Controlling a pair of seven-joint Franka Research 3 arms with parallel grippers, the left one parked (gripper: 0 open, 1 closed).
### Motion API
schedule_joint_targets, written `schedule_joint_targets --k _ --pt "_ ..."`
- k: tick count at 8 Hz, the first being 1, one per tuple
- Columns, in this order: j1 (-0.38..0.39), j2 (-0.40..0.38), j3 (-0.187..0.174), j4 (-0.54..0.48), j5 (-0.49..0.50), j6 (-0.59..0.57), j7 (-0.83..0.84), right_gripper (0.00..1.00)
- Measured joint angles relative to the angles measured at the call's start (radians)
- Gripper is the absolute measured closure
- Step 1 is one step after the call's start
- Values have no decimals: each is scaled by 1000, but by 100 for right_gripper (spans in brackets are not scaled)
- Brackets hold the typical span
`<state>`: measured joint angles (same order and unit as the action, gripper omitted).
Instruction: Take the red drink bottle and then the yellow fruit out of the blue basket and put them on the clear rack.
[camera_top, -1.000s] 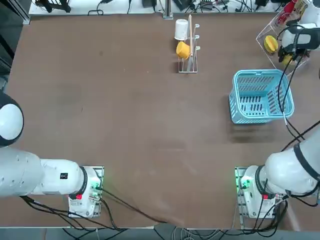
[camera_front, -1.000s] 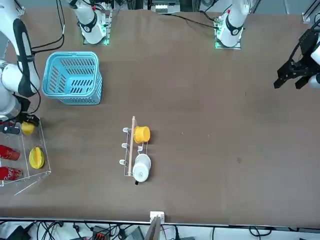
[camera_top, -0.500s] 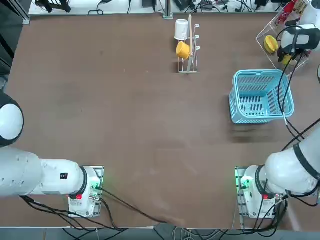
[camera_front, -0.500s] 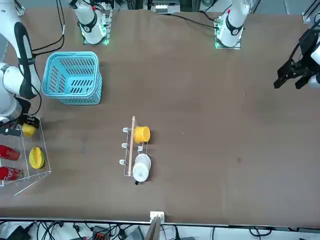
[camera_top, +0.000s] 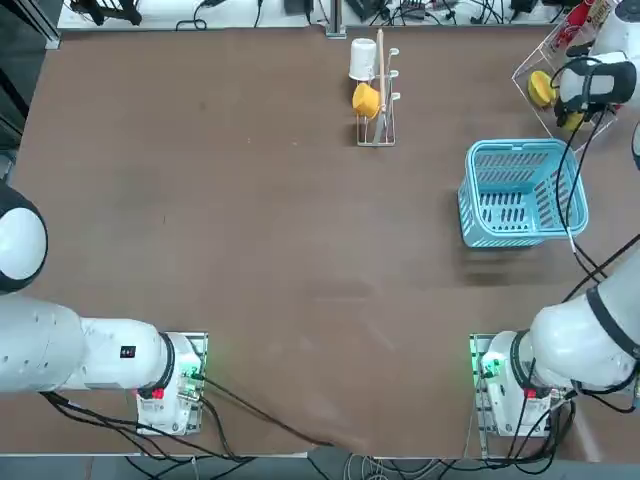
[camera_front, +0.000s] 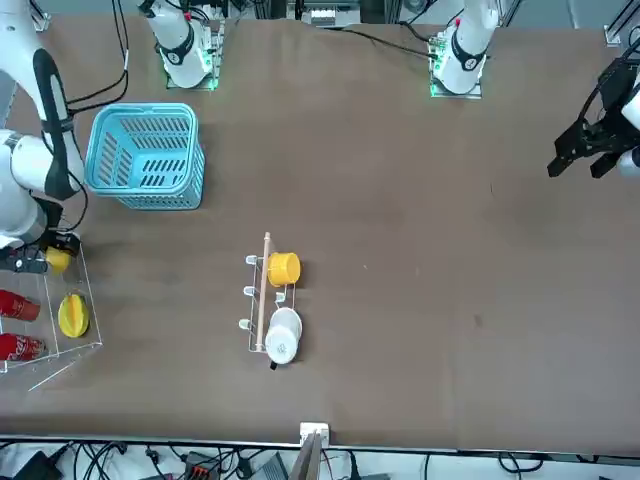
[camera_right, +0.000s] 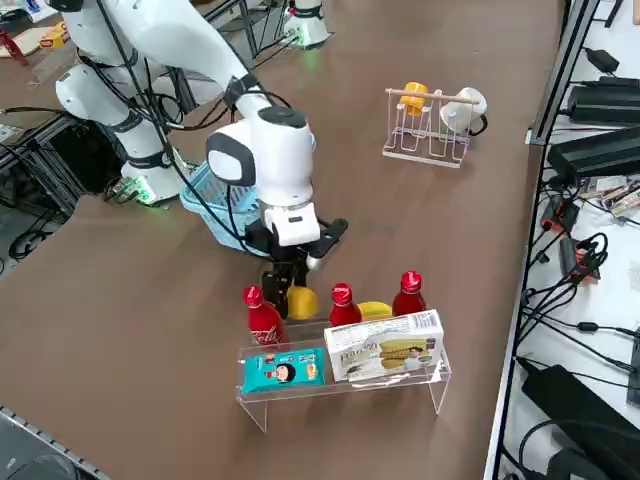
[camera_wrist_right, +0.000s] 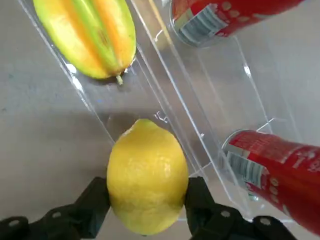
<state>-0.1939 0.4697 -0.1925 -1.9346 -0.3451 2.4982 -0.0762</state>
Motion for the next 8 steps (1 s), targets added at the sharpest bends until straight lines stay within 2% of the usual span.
schedule_joint_targets --k 8 --pt "3 50 2 33 -12 1 0 18"
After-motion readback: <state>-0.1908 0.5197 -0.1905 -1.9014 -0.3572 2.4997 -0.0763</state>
